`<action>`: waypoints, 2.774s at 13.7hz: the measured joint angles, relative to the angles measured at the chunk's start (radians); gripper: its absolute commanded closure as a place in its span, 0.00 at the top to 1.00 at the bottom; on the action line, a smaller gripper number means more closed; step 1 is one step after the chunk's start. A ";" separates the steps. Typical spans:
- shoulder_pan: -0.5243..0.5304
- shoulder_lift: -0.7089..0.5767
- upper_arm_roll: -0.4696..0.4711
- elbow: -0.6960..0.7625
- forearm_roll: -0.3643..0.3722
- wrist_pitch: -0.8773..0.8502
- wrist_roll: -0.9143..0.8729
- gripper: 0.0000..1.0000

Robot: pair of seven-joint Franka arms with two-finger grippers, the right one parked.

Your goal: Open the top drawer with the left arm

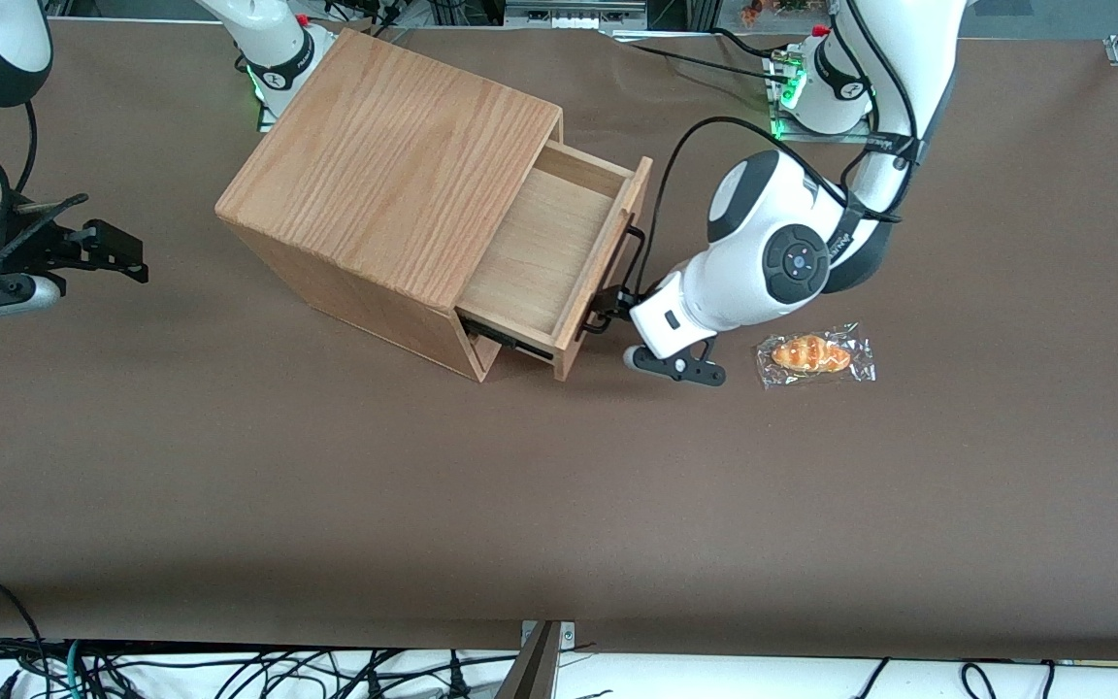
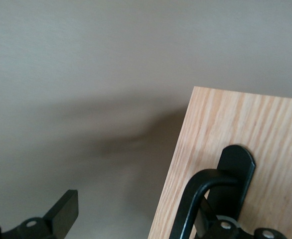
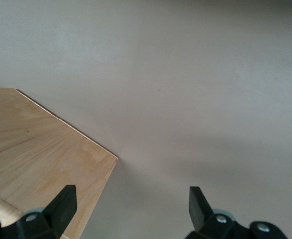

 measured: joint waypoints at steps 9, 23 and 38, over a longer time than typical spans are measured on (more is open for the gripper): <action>0.017 0.000 -0.002 0.090 0.005 -0.121 -0.041 1.00; 0.373 -0.007 0.017 0.173 0.217 -0.380 0.032 1.00; 0.354 -0.498 0.132 -0.013 0.341 -0.491 0.305 1.00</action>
